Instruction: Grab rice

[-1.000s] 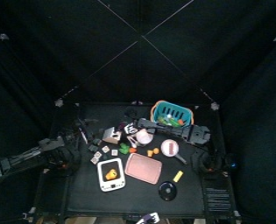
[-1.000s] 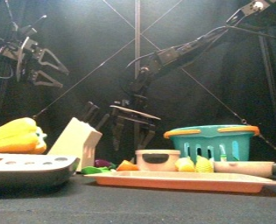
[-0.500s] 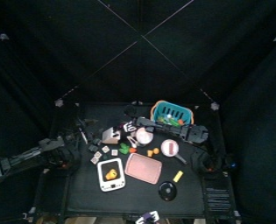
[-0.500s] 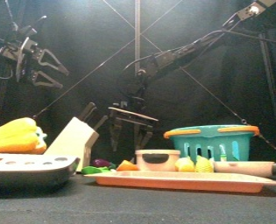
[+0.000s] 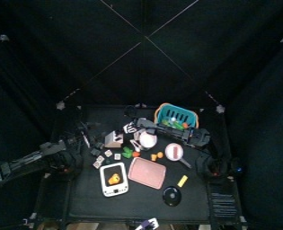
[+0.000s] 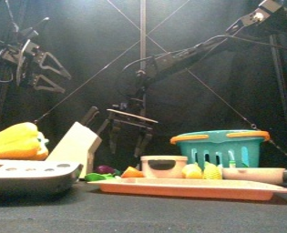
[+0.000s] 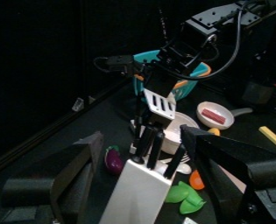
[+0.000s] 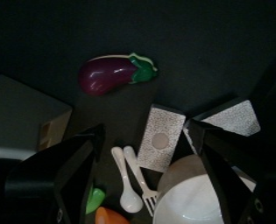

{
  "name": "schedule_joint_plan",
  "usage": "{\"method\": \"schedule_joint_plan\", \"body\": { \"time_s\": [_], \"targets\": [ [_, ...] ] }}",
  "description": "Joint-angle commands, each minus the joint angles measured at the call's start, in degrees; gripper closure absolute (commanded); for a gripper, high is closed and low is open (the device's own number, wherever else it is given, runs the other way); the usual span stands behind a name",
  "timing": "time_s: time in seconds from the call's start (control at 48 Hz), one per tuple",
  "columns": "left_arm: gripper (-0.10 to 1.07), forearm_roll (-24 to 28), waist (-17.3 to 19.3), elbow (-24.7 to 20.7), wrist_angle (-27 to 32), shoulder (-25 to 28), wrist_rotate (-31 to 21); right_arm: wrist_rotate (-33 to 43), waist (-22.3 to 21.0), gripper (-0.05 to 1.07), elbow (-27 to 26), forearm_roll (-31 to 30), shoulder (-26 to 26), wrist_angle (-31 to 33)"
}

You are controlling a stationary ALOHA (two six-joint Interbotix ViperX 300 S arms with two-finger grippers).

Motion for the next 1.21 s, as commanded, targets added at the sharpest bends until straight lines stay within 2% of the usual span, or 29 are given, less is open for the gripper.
{"method": "schedule_joint_plan", "body": {
  "time_s": [0.0,0.417,1.188],
  "targets": [
    [-0.05,0.18,-0.09,-0.79,0.0,0.18,0.09,-0.26,0.0,-0.02,-1.85,-0.35,-1.49,0.62],
    [-0.05,0.26,-0.09,-0.7,0.0,0.18,0.09,-0.35,-0.35,-0.02,-0.18,-1.32,-2.11,4.75],
    [-0.05,0.53,-0.09,-0.62,1.14,0.18,0.09,0.09,-2.02,-0.02,2.29,-0.53,-2.29,3.52]
  ]
}}
